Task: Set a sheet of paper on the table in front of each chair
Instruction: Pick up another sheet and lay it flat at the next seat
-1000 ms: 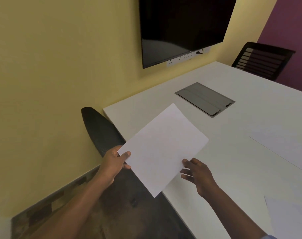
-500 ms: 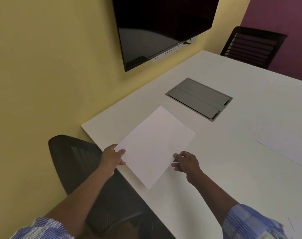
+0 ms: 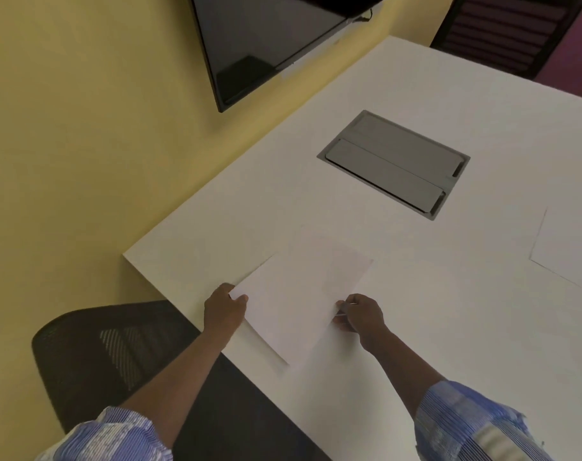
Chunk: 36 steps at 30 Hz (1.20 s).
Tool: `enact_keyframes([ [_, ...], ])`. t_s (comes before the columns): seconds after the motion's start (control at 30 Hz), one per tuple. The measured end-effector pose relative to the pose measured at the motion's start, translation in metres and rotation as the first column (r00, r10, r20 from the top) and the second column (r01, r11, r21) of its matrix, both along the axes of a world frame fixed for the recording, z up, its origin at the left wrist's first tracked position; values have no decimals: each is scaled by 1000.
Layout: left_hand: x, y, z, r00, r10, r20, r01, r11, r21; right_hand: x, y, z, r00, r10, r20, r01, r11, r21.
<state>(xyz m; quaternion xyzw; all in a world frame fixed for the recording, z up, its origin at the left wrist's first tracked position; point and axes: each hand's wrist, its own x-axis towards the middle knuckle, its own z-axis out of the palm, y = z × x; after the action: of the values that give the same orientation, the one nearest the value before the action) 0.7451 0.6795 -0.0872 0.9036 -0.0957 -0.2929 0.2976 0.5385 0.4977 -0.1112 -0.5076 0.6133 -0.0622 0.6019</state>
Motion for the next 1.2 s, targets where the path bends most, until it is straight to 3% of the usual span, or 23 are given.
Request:
enact_keyframes([
  [0.07, -1, -2, -8, 952, -213, 221, 174, 968, 183, 3, -1, -5, 1000, -5, -20, 5, 1000, 8],
  [0.1, -4, -2, -11, 879, -382, 284, 297, 906, 300, 5, -1, -7, 1000, -8, -26, 8, 1000, 11],
  [0.17, -10, -2, -22, 694, -664, 278, 527, 732, 433, 7, 0, -10, 1000, -16, -26, 17, 1000, 18],
  [0.23, -20, -2, -35, 596, -780, 189, 644, 605, 468, 7, 1, -13, 999, -14, -33, 14, 1000, 19],
  [0.4, -34, 3, -60, 602, -796, 62, 672, 547, 499, 6, 7, -17, 998, -6, -56, 5, 1000, -7],
  [0.53, -37, 8, -68, 587, -804, 96, 663, 546, 512, 1, 7, -15, 946, 173, -274, -234, 949, -211],
  [0.6, -37, 8, -70, 577, -810, 106, 661, 539, 522, -4, 8, -16, 875, 223, -429, -385, 858, -340],
  [0.7, -37, 6, -69, 573, -813, 108, 659, 534, 530, -10, 11, -22, 786, 309, -536, -598, 603, -528],
  [0.77, -37, 6, -68, 577, -810, 105, 659, 538, 525, -11, 11, -26, 690, 398, -605, -721, 450, -526],
  [0.83, -38, 6, -68, 579, -809, 104, 659, 539, 524, -10, 11, -29, 593, 443, -672, -803, 386, -454],
  [0.97, -40, 5, -67, 581, -807, 107, 657, 542, 525, -8, 10, -31, 483, 482, -731, -871, 351, -344],
  [1.2, -41, 3, -68, 578, -807, 121, 654, 547, 522, -4, 9, -25, 465, 482, -743, -880, 341, -330],
])
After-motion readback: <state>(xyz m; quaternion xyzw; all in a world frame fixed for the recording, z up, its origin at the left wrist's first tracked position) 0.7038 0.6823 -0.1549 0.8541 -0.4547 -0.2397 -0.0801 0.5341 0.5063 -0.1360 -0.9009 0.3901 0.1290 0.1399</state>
